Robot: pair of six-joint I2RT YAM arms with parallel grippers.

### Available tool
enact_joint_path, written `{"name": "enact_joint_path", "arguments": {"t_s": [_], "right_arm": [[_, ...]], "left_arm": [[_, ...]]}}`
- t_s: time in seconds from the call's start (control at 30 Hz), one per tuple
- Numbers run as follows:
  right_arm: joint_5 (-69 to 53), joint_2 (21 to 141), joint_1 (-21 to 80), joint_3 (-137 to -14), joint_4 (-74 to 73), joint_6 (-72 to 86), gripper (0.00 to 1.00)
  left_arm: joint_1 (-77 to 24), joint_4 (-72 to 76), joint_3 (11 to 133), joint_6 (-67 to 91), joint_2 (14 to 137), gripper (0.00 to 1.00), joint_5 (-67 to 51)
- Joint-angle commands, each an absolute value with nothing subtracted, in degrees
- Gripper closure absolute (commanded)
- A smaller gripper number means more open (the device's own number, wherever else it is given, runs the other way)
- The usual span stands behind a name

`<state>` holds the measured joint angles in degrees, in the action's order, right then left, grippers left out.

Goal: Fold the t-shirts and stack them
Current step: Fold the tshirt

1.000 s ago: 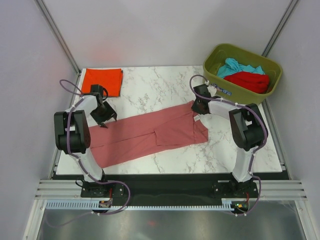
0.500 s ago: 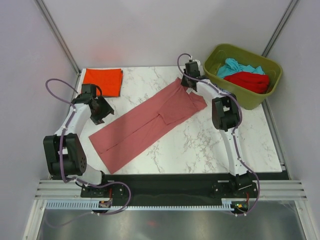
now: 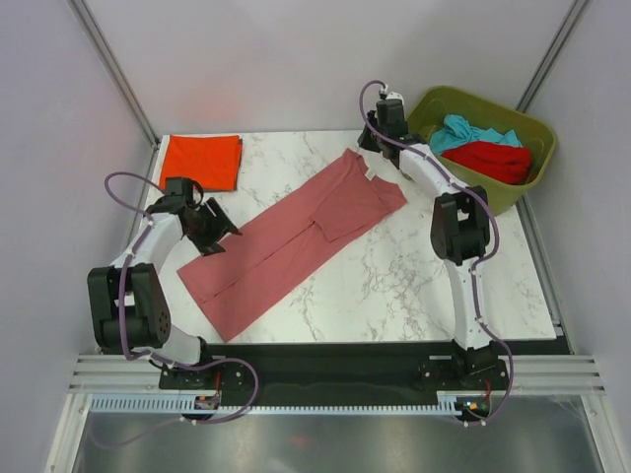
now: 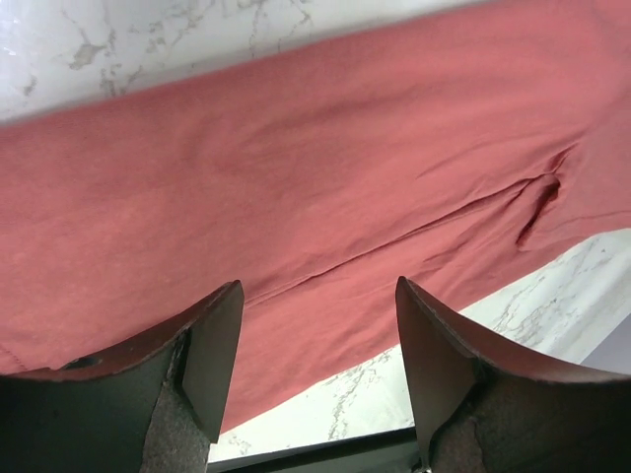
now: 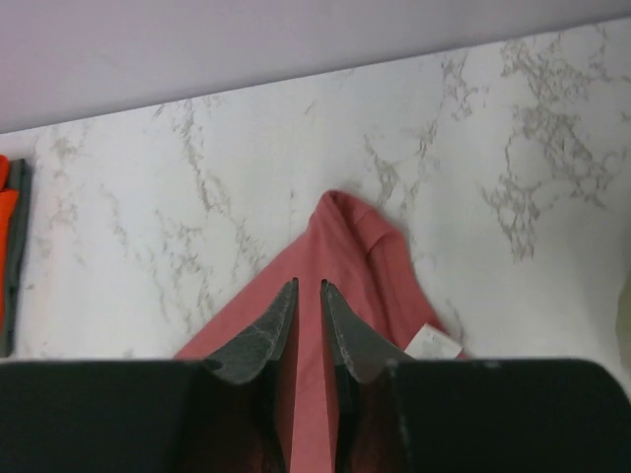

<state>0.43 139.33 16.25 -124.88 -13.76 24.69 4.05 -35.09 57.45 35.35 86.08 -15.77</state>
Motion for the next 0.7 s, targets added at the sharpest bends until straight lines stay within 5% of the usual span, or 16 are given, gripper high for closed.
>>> {"name": "enact_joint_path", "arguments": {"t_s": [0.0, 0.37, 0.67], "right_arm": [[4.6, 127.8, 19.1, -116.2, -15.9, 29.9, 0.78], [21.4, 113.5, 25.9, -87.9, -21.0, 53.2, 0.80], [29.3, 120.6, 26.3, -87.7, -22.0, 47.1, 0.78]], "left_arm": [[5.6, -33.4, 61.0, 35.7, 83.2, 0.29, -14.5], [5.6, -33.0, 61.8, 34.5, 83.3, 0.29, -19.5], [5.5, -33.0, 57.2, 31.8, 82.1, 0.30, -21.4]]}}
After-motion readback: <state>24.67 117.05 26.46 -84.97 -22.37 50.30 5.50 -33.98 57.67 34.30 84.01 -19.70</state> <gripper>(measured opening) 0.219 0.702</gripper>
